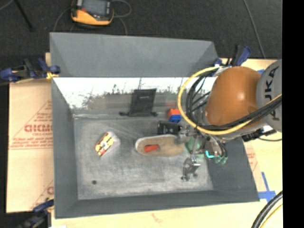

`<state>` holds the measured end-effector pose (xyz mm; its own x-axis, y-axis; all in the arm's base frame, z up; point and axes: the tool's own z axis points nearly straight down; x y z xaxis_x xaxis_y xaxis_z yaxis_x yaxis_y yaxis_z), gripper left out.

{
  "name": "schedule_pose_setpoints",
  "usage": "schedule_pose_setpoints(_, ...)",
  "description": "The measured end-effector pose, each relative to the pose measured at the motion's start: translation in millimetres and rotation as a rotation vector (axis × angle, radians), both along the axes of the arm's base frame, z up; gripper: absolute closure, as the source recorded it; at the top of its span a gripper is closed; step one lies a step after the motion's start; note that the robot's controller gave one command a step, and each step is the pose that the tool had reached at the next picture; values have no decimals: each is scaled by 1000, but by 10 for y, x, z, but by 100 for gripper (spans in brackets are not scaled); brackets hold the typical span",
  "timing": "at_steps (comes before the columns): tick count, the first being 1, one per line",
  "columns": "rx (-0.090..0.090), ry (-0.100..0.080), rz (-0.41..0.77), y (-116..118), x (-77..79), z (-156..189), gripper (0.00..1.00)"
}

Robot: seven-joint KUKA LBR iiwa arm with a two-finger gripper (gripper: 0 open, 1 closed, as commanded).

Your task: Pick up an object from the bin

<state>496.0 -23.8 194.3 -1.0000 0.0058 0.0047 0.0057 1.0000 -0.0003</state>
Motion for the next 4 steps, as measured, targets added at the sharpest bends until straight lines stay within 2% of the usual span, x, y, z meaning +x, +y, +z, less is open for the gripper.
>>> schedule_pose_setpoints(1,-1,-8,1,-1,17,37,0)
schedule_pose_setpoints(2,-1,-15,19,95,154,-475,0)
schedule_pose_setpoints(3,3,-4,7,161,721,-1036,0)
schedule_pose_setpoints(4,0,-29,4,147,730,-1002,100)
